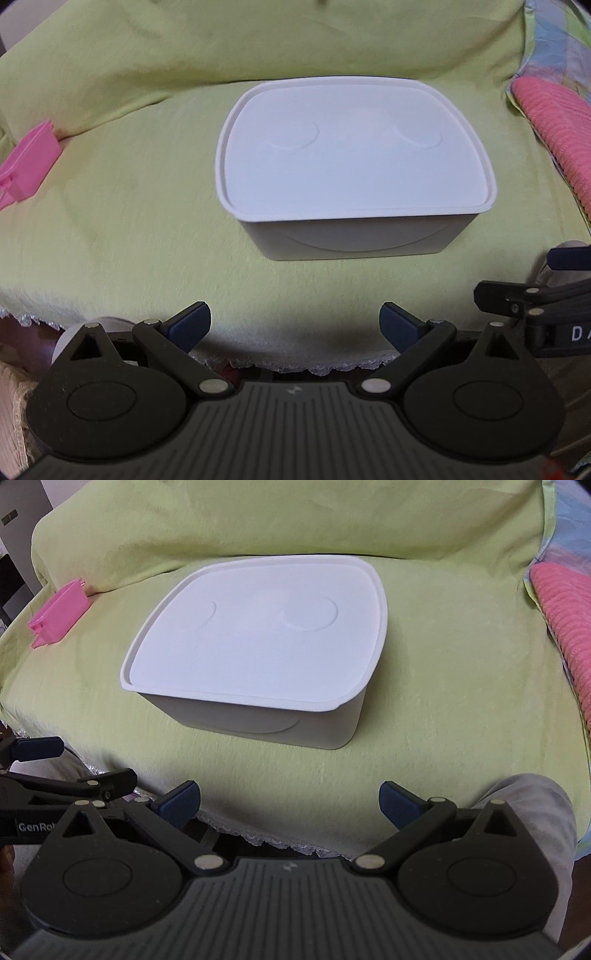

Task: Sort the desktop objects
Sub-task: 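Pull both grippers back away from the lidded bin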

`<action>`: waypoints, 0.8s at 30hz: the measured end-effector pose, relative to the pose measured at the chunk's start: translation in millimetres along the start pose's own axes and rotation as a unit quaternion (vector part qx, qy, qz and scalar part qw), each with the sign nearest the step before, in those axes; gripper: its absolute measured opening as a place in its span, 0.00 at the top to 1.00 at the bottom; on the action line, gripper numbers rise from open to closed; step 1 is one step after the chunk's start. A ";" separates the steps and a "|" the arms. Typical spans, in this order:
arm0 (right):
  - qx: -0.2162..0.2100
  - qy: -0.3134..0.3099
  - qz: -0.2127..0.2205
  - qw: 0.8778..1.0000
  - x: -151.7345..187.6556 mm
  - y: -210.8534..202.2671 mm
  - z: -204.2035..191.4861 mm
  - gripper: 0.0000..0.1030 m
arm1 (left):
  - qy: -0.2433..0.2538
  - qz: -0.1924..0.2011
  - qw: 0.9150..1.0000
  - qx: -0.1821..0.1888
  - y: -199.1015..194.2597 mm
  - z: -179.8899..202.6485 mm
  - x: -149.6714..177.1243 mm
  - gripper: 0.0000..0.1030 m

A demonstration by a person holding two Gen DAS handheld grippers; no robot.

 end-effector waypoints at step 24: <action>0.011 0.001 -0.039 0.999 3.1 28.4 0.0 0.01 | 0.009 -0.014 1.000 -0.023 22.1 -13.5 -3.1 0.04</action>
Point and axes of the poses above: each gripper's, at about its wrist camera, not at the fingertips, and y roughly the way its jaws point, z to its right, x to its underside, the point moved 10 cm from there along y, roughly the way its jaws point, and after that the axes turned 3 degrees about x, right-handed, at the moved point
